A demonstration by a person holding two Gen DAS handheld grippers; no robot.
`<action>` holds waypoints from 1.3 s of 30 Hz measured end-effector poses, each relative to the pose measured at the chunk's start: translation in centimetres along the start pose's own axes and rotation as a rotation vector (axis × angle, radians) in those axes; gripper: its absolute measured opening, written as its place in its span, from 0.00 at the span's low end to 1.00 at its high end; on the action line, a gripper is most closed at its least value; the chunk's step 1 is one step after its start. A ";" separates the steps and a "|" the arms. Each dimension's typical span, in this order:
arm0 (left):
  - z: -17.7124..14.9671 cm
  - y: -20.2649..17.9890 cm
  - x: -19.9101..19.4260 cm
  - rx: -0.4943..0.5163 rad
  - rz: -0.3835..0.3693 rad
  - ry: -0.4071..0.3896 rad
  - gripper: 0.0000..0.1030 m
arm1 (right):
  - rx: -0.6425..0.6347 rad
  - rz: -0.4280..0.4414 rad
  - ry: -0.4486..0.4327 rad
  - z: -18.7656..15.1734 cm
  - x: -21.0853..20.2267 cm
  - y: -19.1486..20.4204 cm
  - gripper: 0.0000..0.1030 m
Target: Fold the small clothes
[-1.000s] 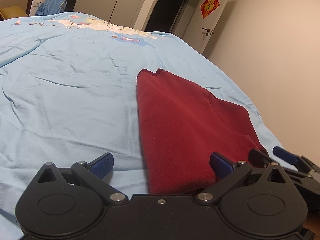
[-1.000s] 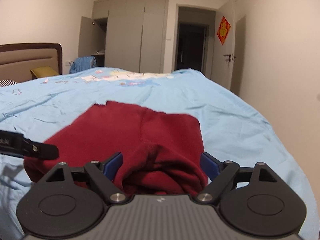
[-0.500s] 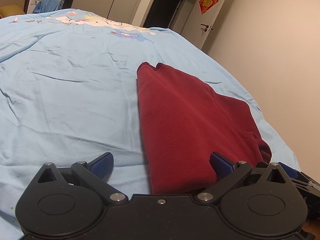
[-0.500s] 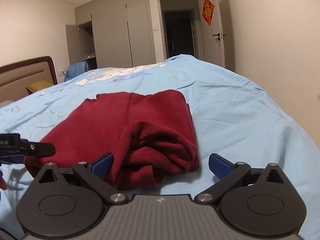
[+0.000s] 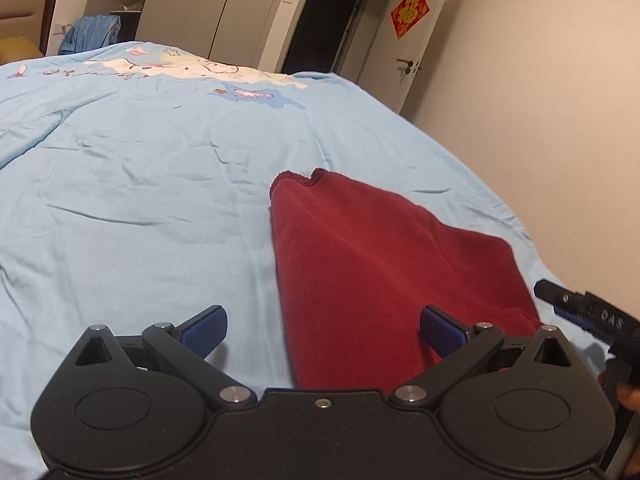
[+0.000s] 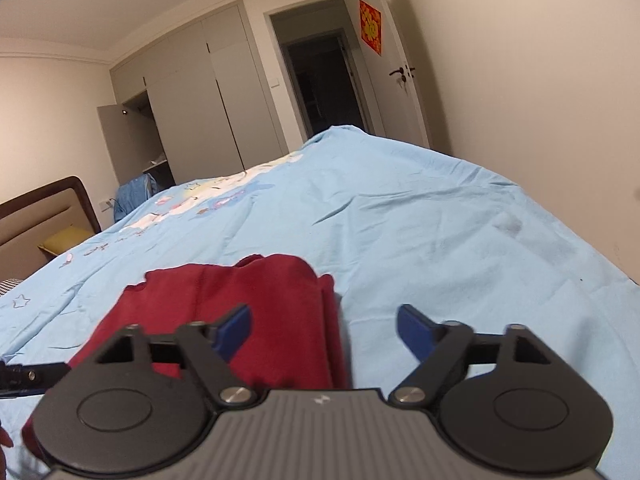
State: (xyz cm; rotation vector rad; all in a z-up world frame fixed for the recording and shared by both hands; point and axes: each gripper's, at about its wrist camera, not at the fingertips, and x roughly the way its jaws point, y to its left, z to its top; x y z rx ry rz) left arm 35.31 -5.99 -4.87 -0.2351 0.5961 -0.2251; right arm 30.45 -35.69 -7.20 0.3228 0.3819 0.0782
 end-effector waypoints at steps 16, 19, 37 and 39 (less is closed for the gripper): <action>0.3 -0.1 1.9 0.018 0.003 0.057 0.99 | -0.099 0.016 0.017 -0.6 3.2 1.6 0.17; 0.3 0.1 1.7 0.000 0.007 0.058 0.99 | -0.036 0.013 0.030 -0.9 3.4 0.4 0.44; 2.3 -0.5 0.9 0.073 0.072 0.090 0.99 | -0.008 0.102 0.039 -2.5 4.0 -0.2 0.34; 2.5 -0.6 1.0 0.078 0.072 0.101 0.99 | -0.003 0.104 0.040 -2.6 4.0 -0.3 0.34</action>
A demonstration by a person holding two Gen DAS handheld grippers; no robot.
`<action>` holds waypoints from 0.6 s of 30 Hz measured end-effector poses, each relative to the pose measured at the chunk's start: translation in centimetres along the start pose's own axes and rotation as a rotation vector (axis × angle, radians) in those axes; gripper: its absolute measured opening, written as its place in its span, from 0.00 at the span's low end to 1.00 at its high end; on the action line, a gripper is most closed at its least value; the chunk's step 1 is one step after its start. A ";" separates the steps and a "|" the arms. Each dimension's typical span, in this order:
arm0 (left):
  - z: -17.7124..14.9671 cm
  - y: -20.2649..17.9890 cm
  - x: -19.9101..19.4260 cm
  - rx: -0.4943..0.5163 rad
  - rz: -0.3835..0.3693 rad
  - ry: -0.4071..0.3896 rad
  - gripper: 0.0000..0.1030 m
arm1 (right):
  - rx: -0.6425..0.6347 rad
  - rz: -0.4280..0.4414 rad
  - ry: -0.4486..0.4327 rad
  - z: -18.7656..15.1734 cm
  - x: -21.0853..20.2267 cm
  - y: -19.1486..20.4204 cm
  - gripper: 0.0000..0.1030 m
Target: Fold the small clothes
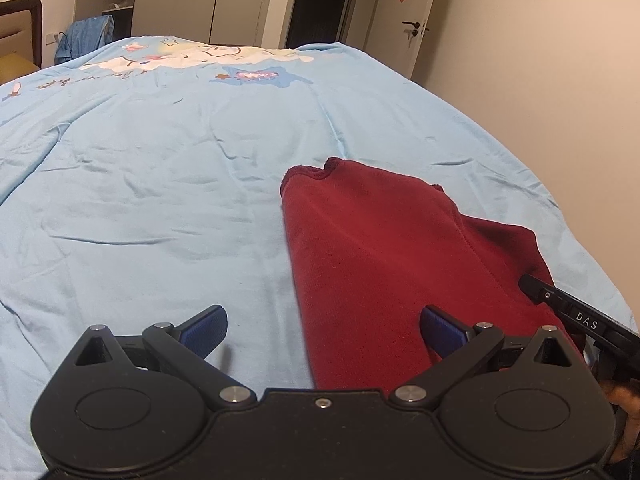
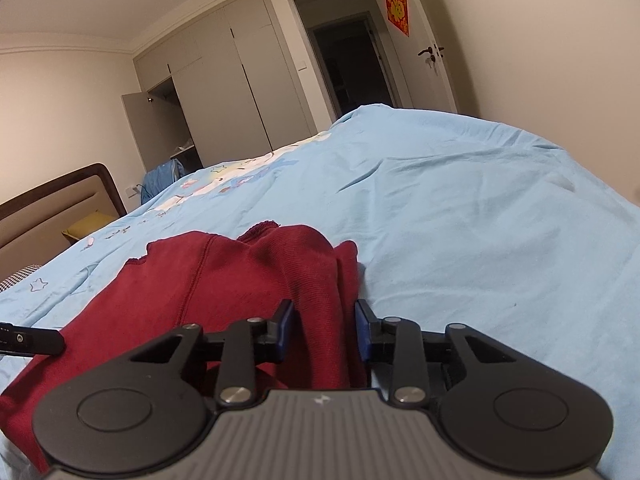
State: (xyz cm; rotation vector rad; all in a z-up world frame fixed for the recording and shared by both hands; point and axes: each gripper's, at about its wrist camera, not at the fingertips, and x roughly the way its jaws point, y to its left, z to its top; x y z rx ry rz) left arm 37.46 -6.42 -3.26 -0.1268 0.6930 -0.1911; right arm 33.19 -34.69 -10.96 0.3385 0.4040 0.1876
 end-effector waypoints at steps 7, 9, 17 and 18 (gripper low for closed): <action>0.1 -0.1 0.6 0.018 0.002 0.036 0.99 | 0.015 0.008 0.006 0.0 0.1 -0.2 0.35; 0.1 -0.1 0.9 0.013 -0.003 0.045 0.99 | 0.016 0.009 0.005 0.0 0.1 -0.2 0.35; -0.1 0.1 1.6 -0.008 -0.022 0.066 0.99 | 0.016 0.009 0.004 -0.1 0.0 -0.2 0.36; 0.0 0.1 1.8 -0.009 -0.028 0.068 0.98 | 0.016 0.009 0.004 -0.1 0.0 -0.2 0.36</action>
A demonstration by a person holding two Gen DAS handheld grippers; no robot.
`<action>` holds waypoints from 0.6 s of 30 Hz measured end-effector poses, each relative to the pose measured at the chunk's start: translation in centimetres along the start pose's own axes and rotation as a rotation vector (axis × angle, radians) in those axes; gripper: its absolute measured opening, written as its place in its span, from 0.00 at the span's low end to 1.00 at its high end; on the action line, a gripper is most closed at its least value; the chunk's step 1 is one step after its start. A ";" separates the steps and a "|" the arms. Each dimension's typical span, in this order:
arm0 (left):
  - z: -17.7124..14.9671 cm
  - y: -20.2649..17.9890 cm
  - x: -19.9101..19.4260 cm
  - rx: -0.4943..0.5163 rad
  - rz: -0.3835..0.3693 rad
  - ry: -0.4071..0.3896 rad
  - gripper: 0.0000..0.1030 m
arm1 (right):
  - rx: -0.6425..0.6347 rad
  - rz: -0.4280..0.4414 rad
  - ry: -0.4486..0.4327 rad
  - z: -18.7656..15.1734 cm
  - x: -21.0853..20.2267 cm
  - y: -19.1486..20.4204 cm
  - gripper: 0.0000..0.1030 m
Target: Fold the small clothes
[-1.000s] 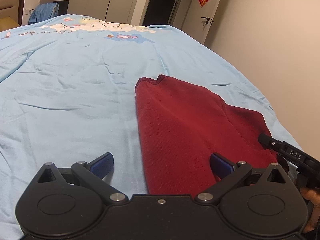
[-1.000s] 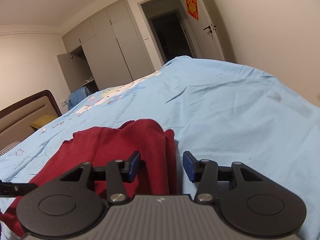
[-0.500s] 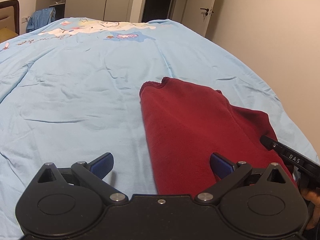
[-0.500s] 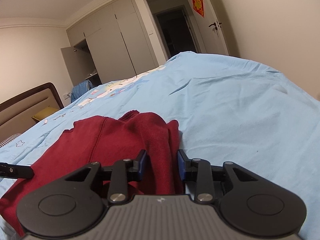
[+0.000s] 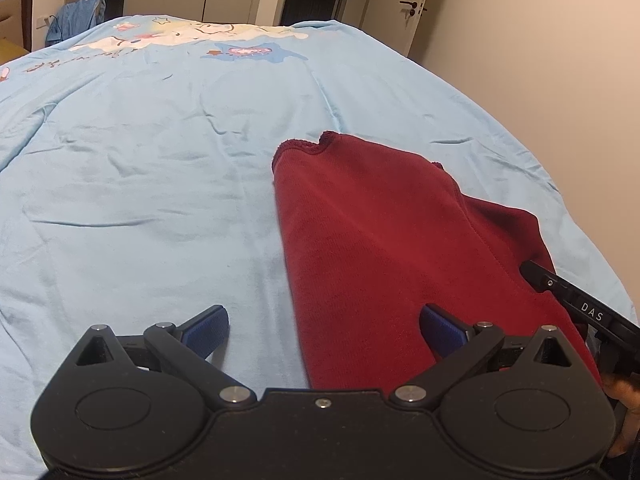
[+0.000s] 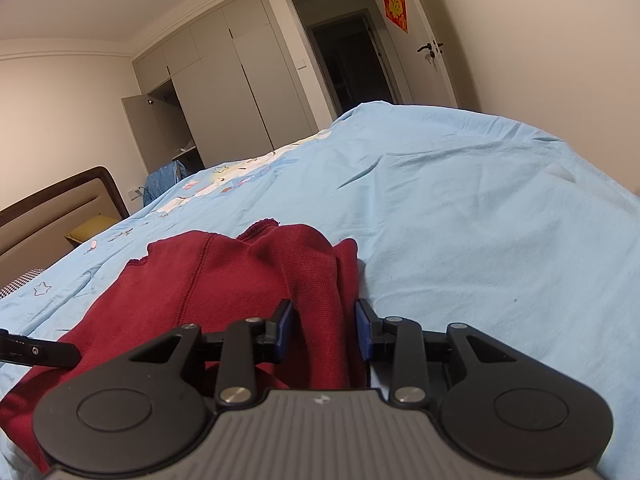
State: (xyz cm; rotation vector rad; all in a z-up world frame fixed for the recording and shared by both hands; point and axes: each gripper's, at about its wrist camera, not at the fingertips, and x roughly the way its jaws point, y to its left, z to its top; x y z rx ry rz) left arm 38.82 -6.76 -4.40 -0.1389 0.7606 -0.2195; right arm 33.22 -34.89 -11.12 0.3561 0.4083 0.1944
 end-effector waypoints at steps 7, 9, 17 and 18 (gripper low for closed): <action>0.4 -0.4 0.6 -0.009 -0.064 0.022 0.80 | -0.005 -0.002 -0.001 -0.1 0.0 0.0 0.35; 0.5 -0.4 0.9 -0.027 -0.102 0.038 0.69 | -0.008 0.000 -0.001 -0.1 0.0 0.1 0.33; 0.7 -2.2 0.0 0.052 -0.073 0.000 0.40 | -0.077 -0.010 -0.010 0.6 -0.9 1.8 0.16; 0.7 -2.5 -0.2 0.068 -0.070 -0.008 0.39 | -0.091 -0.016 -0.014 0.8 -1.2 2.2 0.16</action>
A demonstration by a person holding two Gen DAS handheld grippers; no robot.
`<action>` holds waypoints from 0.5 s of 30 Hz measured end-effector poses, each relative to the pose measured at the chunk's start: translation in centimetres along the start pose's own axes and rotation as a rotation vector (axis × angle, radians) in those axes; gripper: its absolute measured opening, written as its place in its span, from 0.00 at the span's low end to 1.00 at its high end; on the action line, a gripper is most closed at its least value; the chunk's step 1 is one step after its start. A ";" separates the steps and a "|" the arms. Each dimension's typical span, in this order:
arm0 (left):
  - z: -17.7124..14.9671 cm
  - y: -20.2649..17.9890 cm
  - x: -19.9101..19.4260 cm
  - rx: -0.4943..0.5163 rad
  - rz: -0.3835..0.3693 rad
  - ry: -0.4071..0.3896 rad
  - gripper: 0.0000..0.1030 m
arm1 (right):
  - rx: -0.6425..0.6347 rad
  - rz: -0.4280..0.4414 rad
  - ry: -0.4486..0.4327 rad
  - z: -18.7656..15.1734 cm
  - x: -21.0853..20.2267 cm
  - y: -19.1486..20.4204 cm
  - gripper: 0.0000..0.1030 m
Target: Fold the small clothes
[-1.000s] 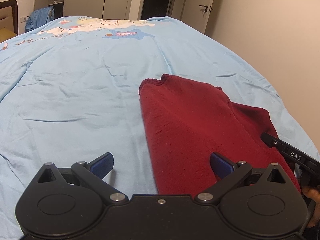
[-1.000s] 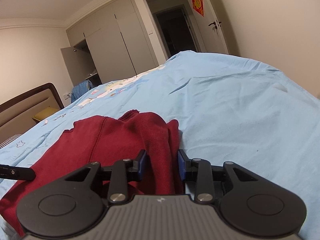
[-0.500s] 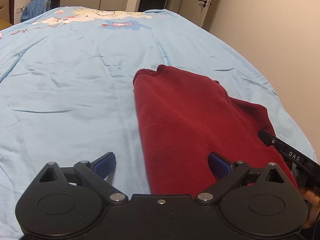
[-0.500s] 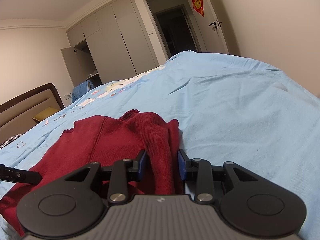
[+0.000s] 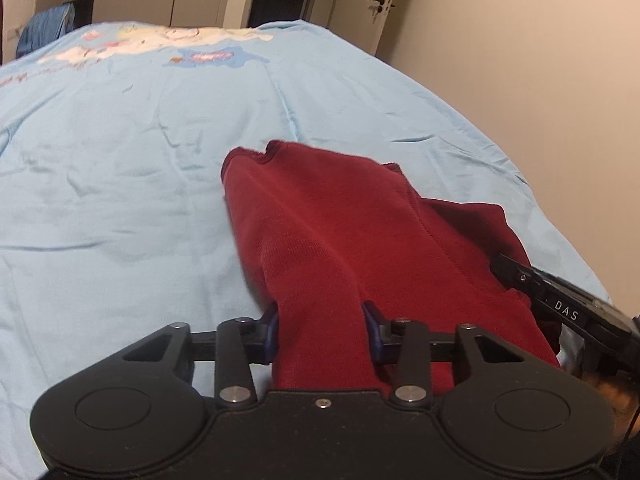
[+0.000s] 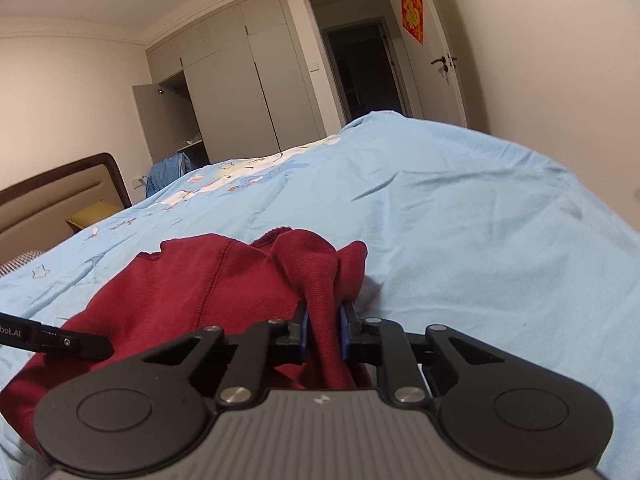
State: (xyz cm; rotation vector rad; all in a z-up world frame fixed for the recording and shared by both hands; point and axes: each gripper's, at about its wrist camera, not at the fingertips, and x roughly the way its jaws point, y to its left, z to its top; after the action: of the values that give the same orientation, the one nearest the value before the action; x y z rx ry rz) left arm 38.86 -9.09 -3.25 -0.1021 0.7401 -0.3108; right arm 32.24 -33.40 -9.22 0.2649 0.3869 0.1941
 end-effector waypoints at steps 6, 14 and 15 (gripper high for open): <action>0.8 -0.9 -2.1 0.080 -0.001 -0.087 0.32 | -0.045 0.004 -0.052 1.4 -1.9 2.1 0.15; 2.9 0.1 -5.8 0.171 0.084 -0.201 0.31 | -0.100 0.083 -0.124 4.1 -1.8 6.4 0.14; 3.3 0.5 -6.2 0.177 0.104 -0.213 0.31 | -0.103 0.098 -0.127 4.4 -1.3 7.2 0.14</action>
State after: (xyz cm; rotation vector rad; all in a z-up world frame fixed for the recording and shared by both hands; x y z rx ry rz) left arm 36.86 -6.71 3.08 0.0698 0.5019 -0.2607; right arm 31.83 -27.87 -2.74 0.1935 0.2372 0.2908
